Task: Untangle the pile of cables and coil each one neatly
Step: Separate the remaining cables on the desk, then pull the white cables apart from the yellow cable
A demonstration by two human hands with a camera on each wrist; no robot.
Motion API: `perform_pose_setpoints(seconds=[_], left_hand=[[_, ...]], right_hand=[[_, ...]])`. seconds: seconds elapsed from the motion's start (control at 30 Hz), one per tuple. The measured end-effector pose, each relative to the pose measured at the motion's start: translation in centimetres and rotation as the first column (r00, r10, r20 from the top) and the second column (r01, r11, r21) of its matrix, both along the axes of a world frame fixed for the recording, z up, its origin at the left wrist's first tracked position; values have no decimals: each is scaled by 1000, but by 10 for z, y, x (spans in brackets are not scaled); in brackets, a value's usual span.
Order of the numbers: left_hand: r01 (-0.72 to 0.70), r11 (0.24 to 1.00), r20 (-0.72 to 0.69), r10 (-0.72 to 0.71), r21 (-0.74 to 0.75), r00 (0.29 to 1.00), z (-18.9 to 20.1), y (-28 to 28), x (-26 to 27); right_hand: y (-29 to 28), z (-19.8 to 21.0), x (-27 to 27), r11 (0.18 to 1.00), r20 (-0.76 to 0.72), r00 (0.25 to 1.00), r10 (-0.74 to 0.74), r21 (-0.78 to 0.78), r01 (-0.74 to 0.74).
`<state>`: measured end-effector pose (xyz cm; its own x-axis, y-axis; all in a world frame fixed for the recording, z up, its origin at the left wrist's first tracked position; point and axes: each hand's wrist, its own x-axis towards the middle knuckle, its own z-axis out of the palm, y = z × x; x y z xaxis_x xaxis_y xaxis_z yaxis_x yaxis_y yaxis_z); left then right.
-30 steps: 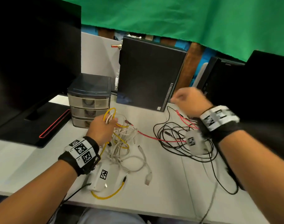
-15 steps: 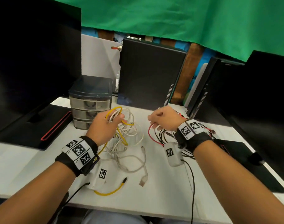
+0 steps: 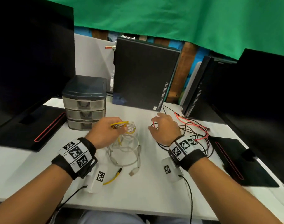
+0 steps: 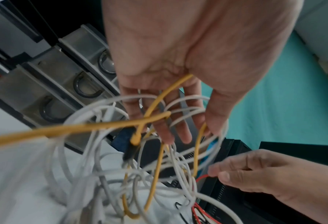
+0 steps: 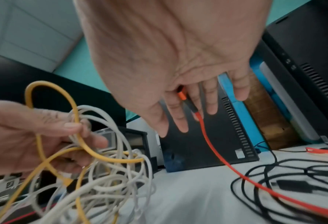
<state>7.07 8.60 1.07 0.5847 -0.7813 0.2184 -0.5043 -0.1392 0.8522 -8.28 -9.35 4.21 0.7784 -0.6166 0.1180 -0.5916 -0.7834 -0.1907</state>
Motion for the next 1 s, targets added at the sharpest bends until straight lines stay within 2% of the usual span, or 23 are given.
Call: perform_pose_setpoints(seconds=[0.1,0.2,0.27,0.33,0.37,0.43,0.47,0.53,0.67,0.73,0.83,0.93,1.0], left_hand=[[84,988,-7,-84,129,996,0,4,-1],[184,960,-52,-177,210,983,13,11,-3],[262,911,-38,-264,317,964,30,20,-4],[258,872,-7,-281,416,960,51,28,-3],[224,877,7,-251,425,968,61,31,-4],[105,931,18,-119,351,993,68,32,0],[16,958,27,-24,286,999,65,30,2],[-132,965,41,126,228,991,46,22,6],[-82,894,-13,98,440,995,5,6,-10],[-97,874,38,89,476,995,-8,1,-18],[-80,873,24,78,481,997,-20,-2,-22],[-145,773,172,48,617,984,-23,-2,-26],[-178,783,196,73,596,978,-23,-1,-20]], right_hand=[[9,-8,-2,999,-161,986,53,14,-51],[2,-16,-10,999,-363,931,27,42,-13],[-7,-21,-20,999,-398,917,-4,33,18],[-10,-21,-31,999,-337,941,-20,27,31],[-10,-20,-35,998,-283,959,-16,58,34],[-6,-18,-42,983,-119,993,-1,183,23],[-2,-17,-45,968,-22,1000,11,249,-5],[7,-18,-54,932,150,989,15,356,-68],[35,-22,-79,813,390,919,-53,552,-187],[43,-28,-94,752,424,904,-59,614,-239],[44,-41,-112,709,401,916,-31,654,-262],[42,-50,-120,703,382,924,-15,661,-262],[42,-50,-120,705,394,919,-18,656,-267]])
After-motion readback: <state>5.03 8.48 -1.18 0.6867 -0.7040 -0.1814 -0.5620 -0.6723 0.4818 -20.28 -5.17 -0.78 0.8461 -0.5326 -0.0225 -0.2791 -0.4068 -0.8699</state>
